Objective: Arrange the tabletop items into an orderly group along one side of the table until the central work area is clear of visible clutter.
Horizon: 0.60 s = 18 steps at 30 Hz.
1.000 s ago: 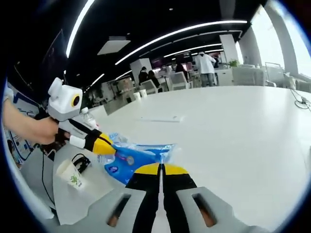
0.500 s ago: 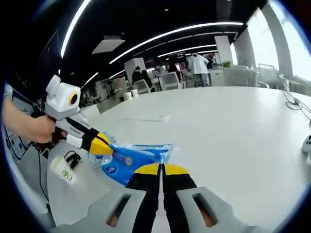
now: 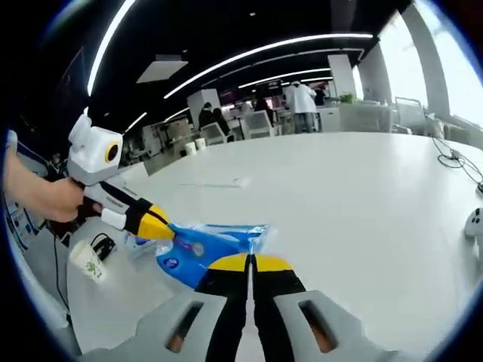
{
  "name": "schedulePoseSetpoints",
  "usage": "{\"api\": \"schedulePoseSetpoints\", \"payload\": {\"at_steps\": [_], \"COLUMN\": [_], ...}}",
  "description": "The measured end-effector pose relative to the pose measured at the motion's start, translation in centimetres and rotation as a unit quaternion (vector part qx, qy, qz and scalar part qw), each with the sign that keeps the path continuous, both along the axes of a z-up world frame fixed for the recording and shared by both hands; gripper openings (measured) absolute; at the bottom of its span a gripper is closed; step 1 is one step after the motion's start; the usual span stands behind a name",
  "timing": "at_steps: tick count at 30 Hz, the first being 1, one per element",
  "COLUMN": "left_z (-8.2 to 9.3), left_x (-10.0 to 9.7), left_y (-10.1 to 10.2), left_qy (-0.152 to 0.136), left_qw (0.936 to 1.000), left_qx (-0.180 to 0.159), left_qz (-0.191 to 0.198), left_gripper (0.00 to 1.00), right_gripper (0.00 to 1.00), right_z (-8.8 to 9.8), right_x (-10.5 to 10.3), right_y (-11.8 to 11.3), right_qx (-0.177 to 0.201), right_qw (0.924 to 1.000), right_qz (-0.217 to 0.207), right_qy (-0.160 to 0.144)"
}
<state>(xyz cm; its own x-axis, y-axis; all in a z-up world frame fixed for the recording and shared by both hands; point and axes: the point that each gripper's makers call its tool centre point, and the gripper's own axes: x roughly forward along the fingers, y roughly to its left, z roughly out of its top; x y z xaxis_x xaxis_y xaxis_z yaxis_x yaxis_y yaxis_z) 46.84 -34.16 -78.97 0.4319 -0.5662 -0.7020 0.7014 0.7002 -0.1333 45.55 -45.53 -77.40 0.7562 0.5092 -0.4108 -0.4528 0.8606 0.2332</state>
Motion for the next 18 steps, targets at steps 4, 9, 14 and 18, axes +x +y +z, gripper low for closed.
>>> {"api": "schedulePoseSetpoints", "payload": {"at_steps": [4, 9, 14, 18], "left_z": [-0.7, -1.4, -1.9, -2.5], "left_x": [0.1, 0.2, 0.6, 0.6], "left_y": [-0.5, -1.0, -1.4, -1.6], "left_qy": [0.006, 0.012, 0.017, 0.022], "left_qw": [1.0000, 0.9999, 0.9998, 0.9997], "left_qx": [0.001, 0.003, 0.002, 0.006], "left_qz": [0.002, 0.000, 0.005, 0.004], "left_gripper": [0.00, 0.00, 0.00, 0.00], "right_gripper": [0.00, 0.00, 0.00, 0.00], "right_z": [-0.6, -1.1, -1.7, -2.2], "right_x": [0.0, 0.2, 0.5, 0.8], "right_y": [-0.5, -1.1, -1.5, -1.6], "right_qx": [-0.004, -0.006, -0.008, -0.009], "right_qw": [1.0000, 0.9999, 0.9998, 0.9997], "right_qz": [-0.002, -0.008, -0.010, -0.010], "right_qy": [0.006, 0.010, 0.014, 0.018]}}
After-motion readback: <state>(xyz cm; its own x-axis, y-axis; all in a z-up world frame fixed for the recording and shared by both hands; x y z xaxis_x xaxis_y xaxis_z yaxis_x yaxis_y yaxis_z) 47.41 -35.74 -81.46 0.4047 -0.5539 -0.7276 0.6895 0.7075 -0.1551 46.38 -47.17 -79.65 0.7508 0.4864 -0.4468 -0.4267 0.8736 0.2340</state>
